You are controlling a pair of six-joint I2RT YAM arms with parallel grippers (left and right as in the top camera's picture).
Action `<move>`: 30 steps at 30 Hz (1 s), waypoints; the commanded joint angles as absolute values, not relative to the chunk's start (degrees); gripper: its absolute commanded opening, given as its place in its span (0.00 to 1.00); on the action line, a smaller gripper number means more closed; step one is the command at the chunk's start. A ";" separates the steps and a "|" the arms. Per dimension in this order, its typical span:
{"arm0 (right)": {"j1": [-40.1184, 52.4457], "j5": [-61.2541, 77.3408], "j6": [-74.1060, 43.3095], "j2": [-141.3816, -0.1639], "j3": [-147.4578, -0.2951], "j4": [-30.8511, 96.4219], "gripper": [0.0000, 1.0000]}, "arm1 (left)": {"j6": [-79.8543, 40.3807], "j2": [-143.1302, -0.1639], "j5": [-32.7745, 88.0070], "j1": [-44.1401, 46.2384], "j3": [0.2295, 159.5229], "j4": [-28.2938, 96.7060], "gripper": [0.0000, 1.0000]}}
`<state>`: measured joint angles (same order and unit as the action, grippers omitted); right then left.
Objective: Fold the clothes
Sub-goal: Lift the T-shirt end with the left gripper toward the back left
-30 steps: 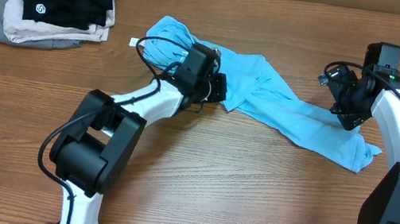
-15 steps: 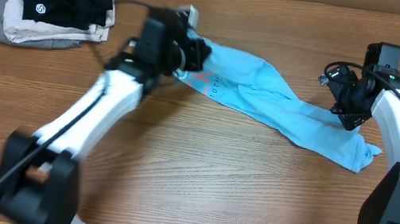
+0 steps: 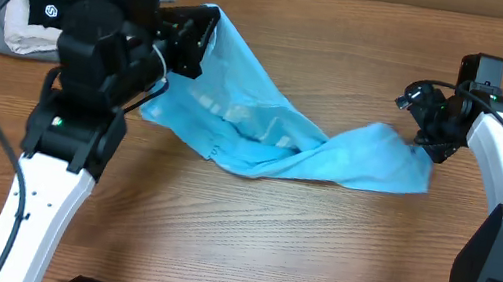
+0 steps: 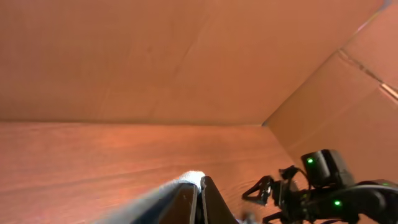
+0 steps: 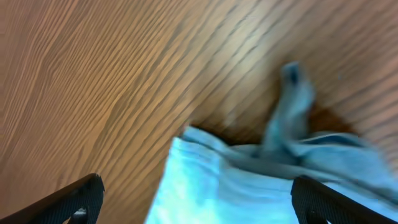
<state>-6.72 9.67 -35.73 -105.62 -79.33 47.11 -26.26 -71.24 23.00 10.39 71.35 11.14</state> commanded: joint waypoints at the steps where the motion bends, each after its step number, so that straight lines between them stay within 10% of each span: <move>1: -6.83 15.62 -32.21 -103.11 -80.23 46.98 1.00 | -24.32 -70.72 23.44 10.13 72.84 11.92 0.04; 19: 3.14 39.46 -17.17 -94.63 -79.18 48.69 1.00 | -22.39 -70.81 16.12 10.13 73.43 12.05 0.04; 30: 23.53 4.40 -15.86 -94.63 -79.02 48.56 1.00 | -19.09 -70.72 13.08 10.13 83.90 15.88 0.04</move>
